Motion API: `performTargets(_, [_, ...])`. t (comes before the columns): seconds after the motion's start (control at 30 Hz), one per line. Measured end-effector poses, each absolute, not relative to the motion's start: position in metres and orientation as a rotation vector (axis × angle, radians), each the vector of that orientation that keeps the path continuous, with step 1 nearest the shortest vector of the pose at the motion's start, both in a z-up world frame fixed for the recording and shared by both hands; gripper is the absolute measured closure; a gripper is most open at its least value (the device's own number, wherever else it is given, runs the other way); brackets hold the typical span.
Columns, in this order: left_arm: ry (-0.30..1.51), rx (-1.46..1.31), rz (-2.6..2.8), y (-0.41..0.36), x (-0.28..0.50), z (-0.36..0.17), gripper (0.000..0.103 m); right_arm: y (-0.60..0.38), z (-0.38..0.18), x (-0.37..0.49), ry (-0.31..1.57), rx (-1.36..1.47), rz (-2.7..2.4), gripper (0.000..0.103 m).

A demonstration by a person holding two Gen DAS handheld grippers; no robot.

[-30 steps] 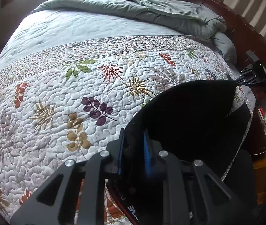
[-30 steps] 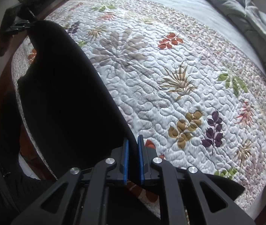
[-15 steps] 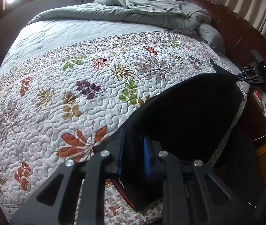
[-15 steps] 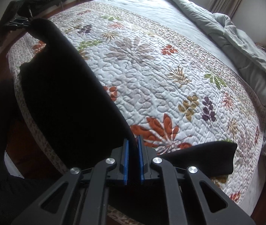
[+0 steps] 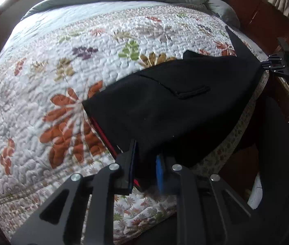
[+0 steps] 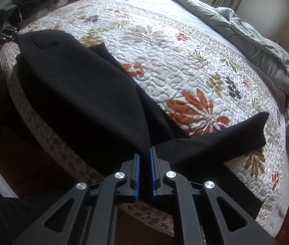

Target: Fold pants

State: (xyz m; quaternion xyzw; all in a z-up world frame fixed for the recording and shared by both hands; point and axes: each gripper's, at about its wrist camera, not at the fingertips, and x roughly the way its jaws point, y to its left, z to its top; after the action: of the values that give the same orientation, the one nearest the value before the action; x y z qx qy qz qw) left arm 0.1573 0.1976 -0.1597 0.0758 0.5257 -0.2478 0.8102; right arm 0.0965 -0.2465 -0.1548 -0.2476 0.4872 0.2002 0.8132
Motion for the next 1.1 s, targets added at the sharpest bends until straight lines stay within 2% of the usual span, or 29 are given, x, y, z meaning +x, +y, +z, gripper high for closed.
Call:
performTargets(0.3, [1.165, 0.134, -0.543, 0.198, 0.139, -0.194, 0.087, -0.239, -0.197, 0.075, 1.075, -0.564, 0.38, 0.092])
performTargets(0.57, [1.132, 0.109, -0.532, 0.205, 0.127, -0.182, 0.087, -0.24, -0.209, 0.06, 1.083, -0.559, 0.374, 0.091])
performTargets(0.77, [1.164, 0.244, -0.485, 0.193, 0.119, -0.195, 0.083, -0.24, -0.218, 0.056, 1.1, -0.551, 0.376, 0.089])
performTargets(0.9, [1.165, 0.238, -0.469, 0.194, 0.111, -0.192, 0.08, -0.242, -0.218, 0.055, 1.104, -0.544, 0.384, 0.088])
performTargets(0.97, [1.169, 0.245, -0.448, 0.194, 0.106, -0.191, 0.074, -0.243, -0.217, 0.057, 1.113, -0.53, 0.391, 0.084])
performTargets(1.03, [1.193, 0.27, -0.384, 0.2, 0.099, -0.194, 0.055, -0.244, -0.212, 0.057, 1.122, -0.494, 0.41, 0.078])
performTargets(1.07, [1.192, 0.277, -0.361, 0.205, 0.095, -0.194, 0.049, -0.246, -0.208, 0.056, 1.126, -0.473, 0.419, 0.075])
performTargets(1.1, [1.189, 0.282, -0.333, 0.211, 0.09, -0.193, 0.038, -0.25, -0.201, 0.055, 1.129, -0.426, 0.434, 0.075])
